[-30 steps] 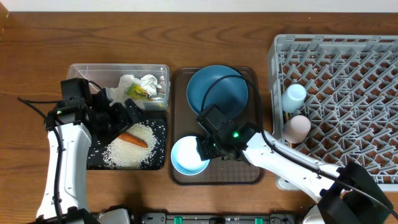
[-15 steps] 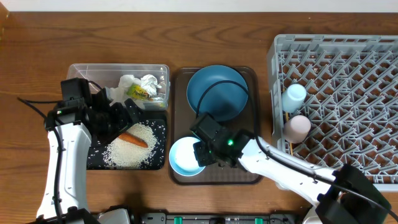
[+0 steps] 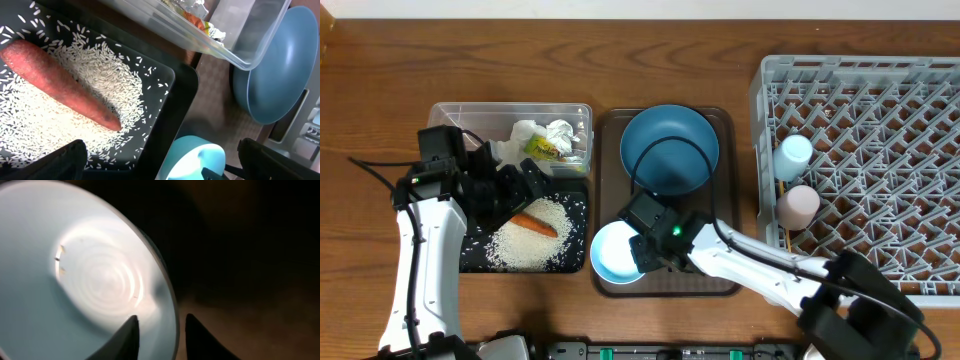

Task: Sort waste into correct bins and load items into the dishwasher rack
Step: 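Lower right gripper onto the white bowl rim and grasp it, then lift the white bowl with right gripper and carry it right to the rack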

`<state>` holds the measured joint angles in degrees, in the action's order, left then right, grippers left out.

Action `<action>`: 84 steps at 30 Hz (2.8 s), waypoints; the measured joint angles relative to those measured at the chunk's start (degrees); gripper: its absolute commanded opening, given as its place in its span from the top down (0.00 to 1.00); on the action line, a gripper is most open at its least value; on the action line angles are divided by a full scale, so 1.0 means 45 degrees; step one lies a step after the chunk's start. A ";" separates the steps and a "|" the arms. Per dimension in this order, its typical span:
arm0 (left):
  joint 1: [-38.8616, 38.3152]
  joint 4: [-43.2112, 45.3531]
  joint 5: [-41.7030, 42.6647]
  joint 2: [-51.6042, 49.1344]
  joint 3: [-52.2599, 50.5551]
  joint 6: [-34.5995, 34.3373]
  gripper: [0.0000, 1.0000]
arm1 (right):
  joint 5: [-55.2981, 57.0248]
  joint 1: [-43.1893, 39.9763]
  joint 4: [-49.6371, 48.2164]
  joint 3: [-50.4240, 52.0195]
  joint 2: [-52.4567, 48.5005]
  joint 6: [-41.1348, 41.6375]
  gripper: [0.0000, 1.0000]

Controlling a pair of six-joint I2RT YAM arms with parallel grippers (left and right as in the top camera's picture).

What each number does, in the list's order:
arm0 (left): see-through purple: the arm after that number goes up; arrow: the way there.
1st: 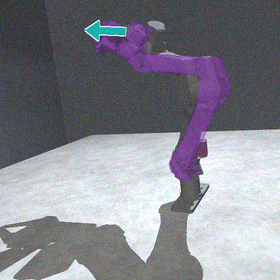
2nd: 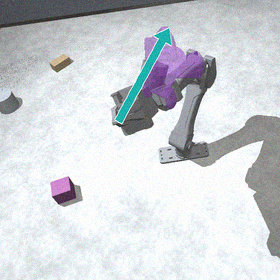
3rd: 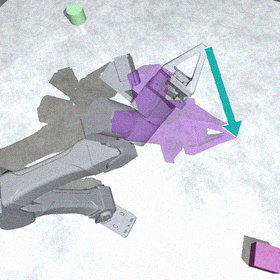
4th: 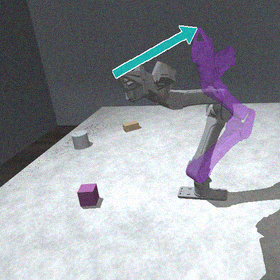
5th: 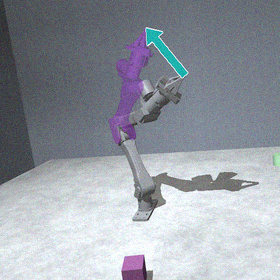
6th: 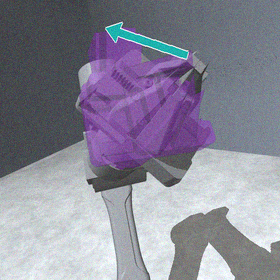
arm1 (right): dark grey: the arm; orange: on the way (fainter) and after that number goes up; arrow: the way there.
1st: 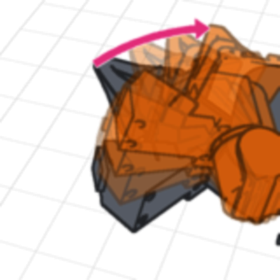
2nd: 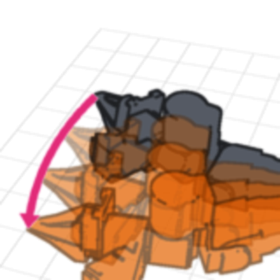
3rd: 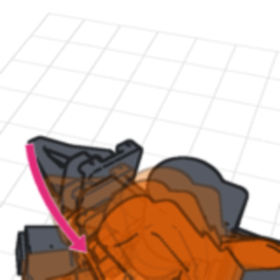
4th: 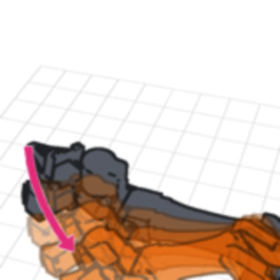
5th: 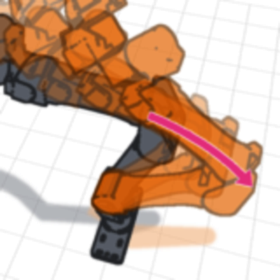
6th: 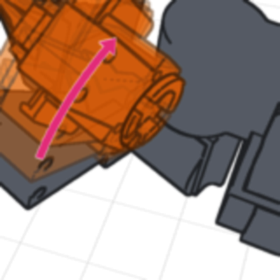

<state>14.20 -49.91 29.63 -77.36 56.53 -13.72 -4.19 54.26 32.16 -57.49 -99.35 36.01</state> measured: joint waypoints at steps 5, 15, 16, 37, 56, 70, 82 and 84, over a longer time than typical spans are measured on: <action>0.0000 -0.0005 0.0000 0.0000 0.0000 -0.0005 0.01 | -0.0005 0.0000 -0.0005 0.0010 -0.0141 0.0073 0.80; 0.0000 -0.0005 0.0000 0.0000 0.0000 -0.0005 0.01 | 0.0000 -0.0005 0.0024 0.0010 -0.0141 0.0209 0.46; 0.0000 -0.0005 0.0000 0.0000 0.0000 -0.0005 0.01 | 0.0015 0.0000 0.0029 0.0010 -0.0141 0.0121 0.37; 0.0000 0.0000 0.0000 0.0000 0.0000 -0.0005 0.01 | -0.0034 0.0005 0.0015 0.0010 -0.0141 0.0000 0.78; 0.0000 0.0000 0.0000 0.0000 0.0000 -0.0005 0.01 | 0.0024 -0.0107 0.0015 0.0005 -0.0141 0.0078 0.99; 0.0000 0.0000 0.0000 0.0000 0.0000 0.0000 0.01 | 0.0136 -0.1069 0.0418 0.0005 0.2035 -0.0126 0.99; 0.0000 0.0005 0.0000 0.0000 0.0000 0.0000 0.01 | 0.0466 -0.2545 0.1064 0.0000 0.6067 -0.1341 0.99; 0.0000 0.0000 0.0000 0.0000 0.0000 -0.0005 0.01 | 0.0986 -0.2958 0.1583 0.0000 0.6722 -0.1530 0.99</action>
<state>14.20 -49.91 29.63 -77.36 56.53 -13.74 0.25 40.95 39.29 -57.49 -69.10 29.12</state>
